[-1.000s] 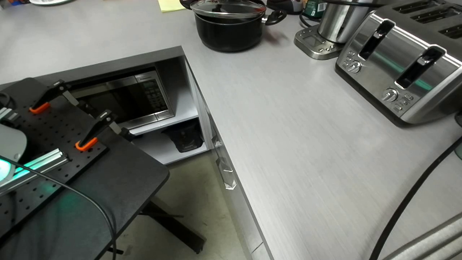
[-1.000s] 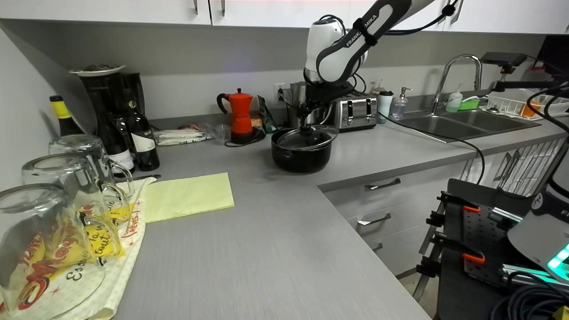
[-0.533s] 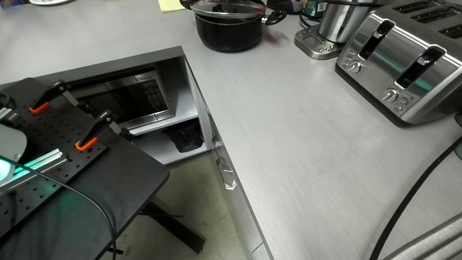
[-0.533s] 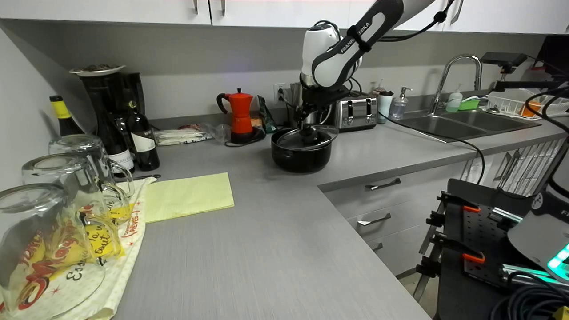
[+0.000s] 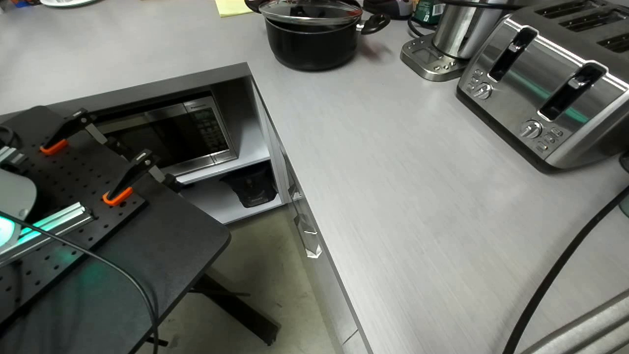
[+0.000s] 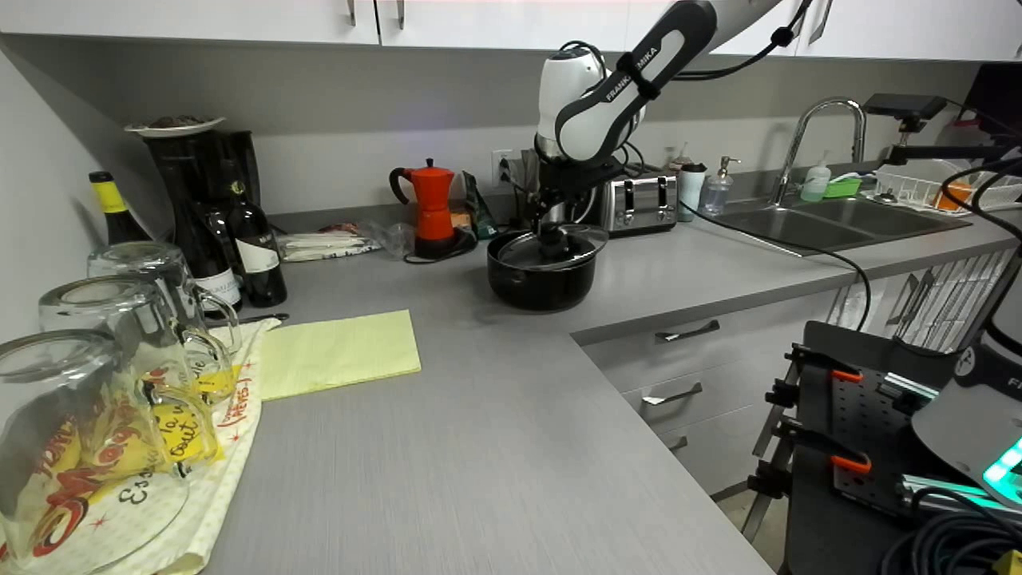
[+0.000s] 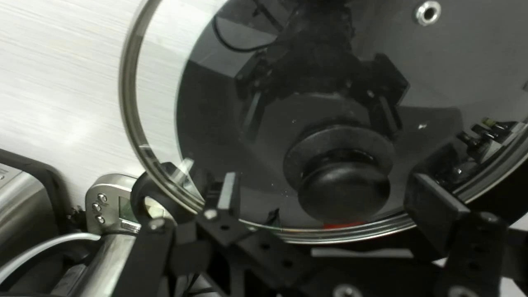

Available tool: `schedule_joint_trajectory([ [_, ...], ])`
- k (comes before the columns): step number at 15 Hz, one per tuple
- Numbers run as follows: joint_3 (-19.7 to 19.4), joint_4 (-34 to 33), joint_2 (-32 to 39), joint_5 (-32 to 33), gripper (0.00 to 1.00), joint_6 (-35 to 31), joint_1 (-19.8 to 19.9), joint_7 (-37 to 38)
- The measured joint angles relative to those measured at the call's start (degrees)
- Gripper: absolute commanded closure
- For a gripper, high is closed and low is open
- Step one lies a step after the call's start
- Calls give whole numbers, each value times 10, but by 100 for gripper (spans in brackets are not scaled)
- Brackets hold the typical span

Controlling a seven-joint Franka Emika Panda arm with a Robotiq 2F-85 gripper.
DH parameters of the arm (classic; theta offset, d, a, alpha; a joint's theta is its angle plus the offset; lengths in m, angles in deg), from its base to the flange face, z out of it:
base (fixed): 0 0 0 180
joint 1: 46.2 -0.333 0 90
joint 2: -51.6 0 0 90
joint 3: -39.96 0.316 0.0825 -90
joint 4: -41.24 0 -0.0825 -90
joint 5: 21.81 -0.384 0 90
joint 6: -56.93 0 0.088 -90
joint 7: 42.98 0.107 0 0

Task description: Remove the glass lid from the black pot

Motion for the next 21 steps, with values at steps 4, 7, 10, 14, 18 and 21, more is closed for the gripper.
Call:
schedule_joint_trajectory([
  [4, -1, -6, 7, 0, 28, 0, 0, 0],
  [7, -1, -11, 10, 0, 48, 0, -1, 0],
  [10, -1, -14, 11, -1, 72, 0, -3, 0],
  [14, -1, -15, 11, -1, 75, 0, -5, 0],
  [18, -1, -15, 10, -2, 75, 0, -6, 0],
  [21, 1, -14, 8, -6, 75, 0, -6, 0],
])
